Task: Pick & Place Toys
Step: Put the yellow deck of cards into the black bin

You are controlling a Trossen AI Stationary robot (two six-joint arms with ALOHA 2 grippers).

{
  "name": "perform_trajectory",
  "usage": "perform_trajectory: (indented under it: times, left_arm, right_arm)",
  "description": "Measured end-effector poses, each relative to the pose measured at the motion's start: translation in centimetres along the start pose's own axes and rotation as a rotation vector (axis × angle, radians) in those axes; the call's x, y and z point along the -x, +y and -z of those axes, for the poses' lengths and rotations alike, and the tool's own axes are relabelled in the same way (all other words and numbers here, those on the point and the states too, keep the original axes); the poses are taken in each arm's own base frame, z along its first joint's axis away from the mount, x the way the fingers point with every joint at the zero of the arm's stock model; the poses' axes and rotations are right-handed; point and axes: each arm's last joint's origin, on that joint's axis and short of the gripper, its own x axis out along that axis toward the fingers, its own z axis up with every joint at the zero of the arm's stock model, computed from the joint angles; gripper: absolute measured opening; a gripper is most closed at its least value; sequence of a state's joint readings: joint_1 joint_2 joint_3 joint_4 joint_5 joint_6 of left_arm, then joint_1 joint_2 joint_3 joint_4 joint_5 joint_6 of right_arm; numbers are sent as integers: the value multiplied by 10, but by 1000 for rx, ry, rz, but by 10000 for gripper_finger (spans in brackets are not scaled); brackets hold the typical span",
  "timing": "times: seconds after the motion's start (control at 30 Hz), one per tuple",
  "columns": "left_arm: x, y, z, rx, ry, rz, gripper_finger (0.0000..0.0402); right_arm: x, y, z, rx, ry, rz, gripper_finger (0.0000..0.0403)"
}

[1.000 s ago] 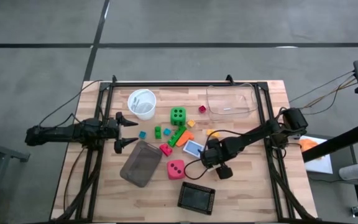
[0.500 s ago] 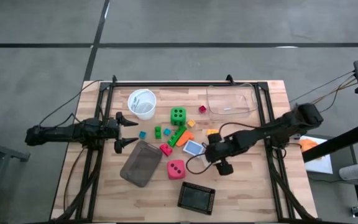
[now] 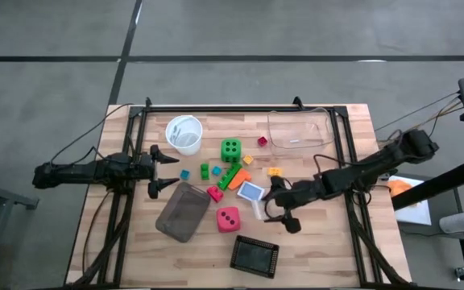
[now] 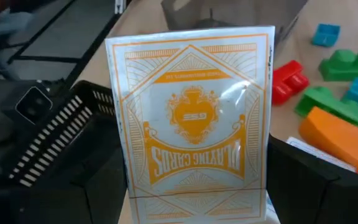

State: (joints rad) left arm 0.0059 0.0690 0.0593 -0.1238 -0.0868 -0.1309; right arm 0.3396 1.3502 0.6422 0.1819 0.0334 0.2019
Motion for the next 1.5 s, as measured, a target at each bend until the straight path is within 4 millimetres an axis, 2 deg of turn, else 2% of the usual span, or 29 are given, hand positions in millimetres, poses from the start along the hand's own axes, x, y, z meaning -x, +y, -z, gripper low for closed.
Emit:
perform_trajectory:
  times: [0.23, 0.57, 0.87, 0.97, 1.17, 1.5]
  left_arm:
    - [0, 0, 0, 0, 0, 0, 362]
    - [0, 0, 0, -1, -4, -3, 362]
    - [0, 0, -1, -2, -16, -9, 362]
    - [0, 0, -2, 0, -16, -9, 362]
    - [0, 0, -1, 7, -9, -10, 362]
    - [0, 0, -1, 8, -9, -10, 362]
  right_arm:
    - [-20, 26, -21, 7, 43, -50, 300]
    - [-68, 69, -38, 43, 341, -87, 300]
    - [-96, 107, -59, 11, 578, -57, 300]
    - [-107, 111, -61, -4, 648, -25, 300]
    - [-127, 113, -52, -61, 747, 38, 300]
    - [-130, 112, -45, -102, 796, 81, 300]
